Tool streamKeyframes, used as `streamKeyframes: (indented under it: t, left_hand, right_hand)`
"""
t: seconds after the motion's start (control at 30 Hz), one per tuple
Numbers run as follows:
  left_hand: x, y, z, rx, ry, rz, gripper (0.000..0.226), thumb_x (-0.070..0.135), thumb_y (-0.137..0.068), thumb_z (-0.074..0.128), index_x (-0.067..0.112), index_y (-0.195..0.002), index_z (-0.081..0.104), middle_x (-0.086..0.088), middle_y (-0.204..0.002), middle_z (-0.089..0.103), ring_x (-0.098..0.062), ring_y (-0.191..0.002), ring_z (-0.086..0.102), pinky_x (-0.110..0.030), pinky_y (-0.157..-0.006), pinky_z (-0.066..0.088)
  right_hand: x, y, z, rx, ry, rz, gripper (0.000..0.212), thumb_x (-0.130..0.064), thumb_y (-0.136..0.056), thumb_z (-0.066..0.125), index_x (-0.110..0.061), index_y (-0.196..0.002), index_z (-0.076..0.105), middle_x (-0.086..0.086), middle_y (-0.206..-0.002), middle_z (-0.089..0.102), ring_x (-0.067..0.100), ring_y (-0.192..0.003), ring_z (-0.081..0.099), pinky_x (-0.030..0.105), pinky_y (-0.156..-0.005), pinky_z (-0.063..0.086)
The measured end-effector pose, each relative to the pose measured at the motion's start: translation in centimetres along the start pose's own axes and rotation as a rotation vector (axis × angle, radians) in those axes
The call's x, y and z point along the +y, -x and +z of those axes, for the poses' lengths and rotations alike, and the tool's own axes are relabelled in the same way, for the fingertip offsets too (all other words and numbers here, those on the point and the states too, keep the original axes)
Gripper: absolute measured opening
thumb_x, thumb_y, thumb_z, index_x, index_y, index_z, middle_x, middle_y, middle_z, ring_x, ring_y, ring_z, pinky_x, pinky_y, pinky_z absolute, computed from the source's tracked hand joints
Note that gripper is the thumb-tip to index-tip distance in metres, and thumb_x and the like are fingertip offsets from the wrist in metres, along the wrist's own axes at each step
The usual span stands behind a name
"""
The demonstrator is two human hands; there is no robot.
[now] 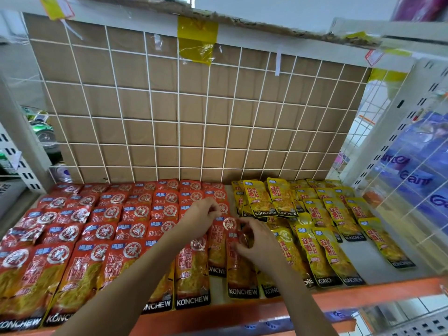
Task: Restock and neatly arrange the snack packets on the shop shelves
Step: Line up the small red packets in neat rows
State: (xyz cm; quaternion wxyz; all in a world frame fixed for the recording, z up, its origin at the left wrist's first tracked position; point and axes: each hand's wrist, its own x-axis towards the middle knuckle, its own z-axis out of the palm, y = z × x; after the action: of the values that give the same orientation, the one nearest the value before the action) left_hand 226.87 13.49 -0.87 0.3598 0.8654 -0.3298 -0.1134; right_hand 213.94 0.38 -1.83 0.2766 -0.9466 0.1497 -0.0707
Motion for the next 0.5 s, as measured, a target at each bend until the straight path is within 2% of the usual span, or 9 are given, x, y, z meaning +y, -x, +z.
streamKeyframes:
  t: [0.1, 0.2, 0.33, 0.5]
  left_hand:
    - [-0.3, -0.4, -0.4, 0.028, 0.035, -0.020, 0.009, 0.015, -0.092, 0.054, 0.015, -0.083, 0.053, 0.007, -0.081, 0.054, -0.005, -0.075, 0.050, -0.014, -0.059, 0.035]
    - [-0.6, -0.8, -0.9, 0.072, 0.070, -0.030, 0.010, 0.014, -0.091, 0.057, 0.016, -0.081, 0.054, 0.006, -0.080, 0.056, -0.008, -0.076, 0.053, -0.015, -0.059, 0.037]
    - [-0.4, -1.4, -1.5, 0.104, 0.052, -0.013, 0.008, 0.012, -0.088, 0.061, 0.013, -0.080, 0.057, 0.007, -0.069, 0.057, -0.009, -0.067, 0.055, -0.019, -0.059, 0.038]
    - [-0.8, -2.1, -1.8, 0.084, 0.036, -0.050, 0.006, 0.009, -0.087, 0.062, 0.014, -0.083, 0.061, 0.008, -0.072, 0.059, -0.004, -0.067, 0.055, -0.013, -0.059, 0.038]
  right_hand:
    - [0.0, 0.0, 0.0, 0.003, -0.013, 0.007, 0.060, -0.042, -0.080, 0.065, -0.027, -0.132, 0.041, -0.008, -0.121, 0.052, 0.009, -0.116, 0.042, 0.022, -0.092, 0.033]
    - [0.0, -0.1, 0.0, -0.003, -0.007, 0.009, 0.060, -0.043, -0.080, 0.065, -0.027, -0.133, 0.040, -0.008, -0.121, 0.052, 0.009, -0.116, 0.042, 0.024, -0.095, 0.034]
    - [0.1, -0.2, 0.2, 0.000, 0.009, -0.002, 0.062, -0.043, -0.079, 0.065, -0.025, -0.133, 0.041, -0.007, -0.122, 0.051, 0.010, -0.117, 0.043, 0.027, -0.098, 0.037]
    - [0.1, -0.3, 0.4, 0.004, 0.044, -0.031, 0.057, -0.044, -0.080, 0.065, -0.028, -0.130, 0.042, -0.011, -0.112, 0.050, 0.008, -0.111, 0.043, 0.025, -0.094, 0.037]
